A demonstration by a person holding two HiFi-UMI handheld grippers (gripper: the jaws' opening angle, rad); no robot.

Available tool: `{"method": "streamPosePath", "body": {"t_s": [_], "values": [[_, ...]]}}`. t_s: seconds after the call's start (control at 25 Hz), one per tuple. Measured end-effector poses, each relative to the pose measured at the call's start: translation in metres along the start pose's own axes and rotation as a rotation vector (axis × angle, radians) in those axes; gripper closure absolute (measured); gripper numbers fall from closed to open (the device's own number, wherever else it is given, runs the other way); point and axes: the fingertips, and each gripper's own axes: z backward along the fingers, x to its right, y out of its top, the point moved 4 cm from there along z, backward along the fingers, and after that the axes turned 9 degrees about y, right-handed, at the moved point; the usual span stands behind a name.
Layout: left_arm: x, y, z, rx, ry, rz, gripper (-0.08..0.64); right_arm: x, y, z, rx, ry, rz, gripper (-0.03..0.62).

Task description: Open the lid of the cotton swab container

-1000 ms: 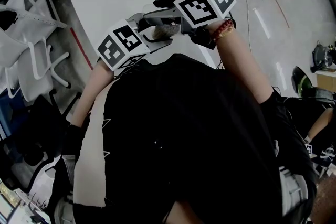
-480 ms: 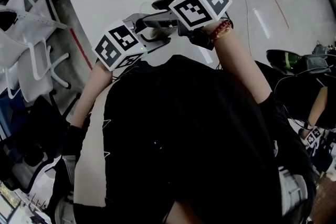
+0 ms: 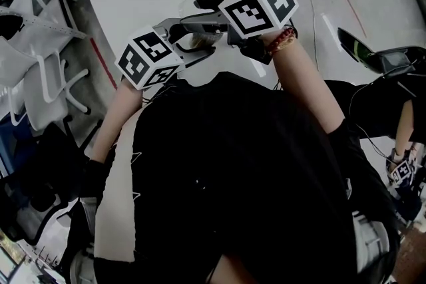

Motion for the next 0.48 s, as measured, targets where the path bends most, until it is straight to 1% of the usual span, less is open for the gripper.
{"method": "streamPosePath", "body": {"t_s": [0.12, 0.28, 0.48], "values": [[-0.001, 0.000, 0.001, 0.002, -0.003, 0.007, 0.301, 0.000, 0.007, 0.004, 0.036, -0.010, 0.003, 0.336], [-0.004, -0.001, 0.001, 0.006, -0.006, 0.017, 0.301, 0.001, 0.011, 0.007, 0.054, -0.017, 0.010, 0.334], [-0.004, -0.001, -0.002, 0.005, -0.011, 0.027, 0.301, 0.003, 0.020, 0.014, 0.111, -0.030, 0.021, 0.334]]}}
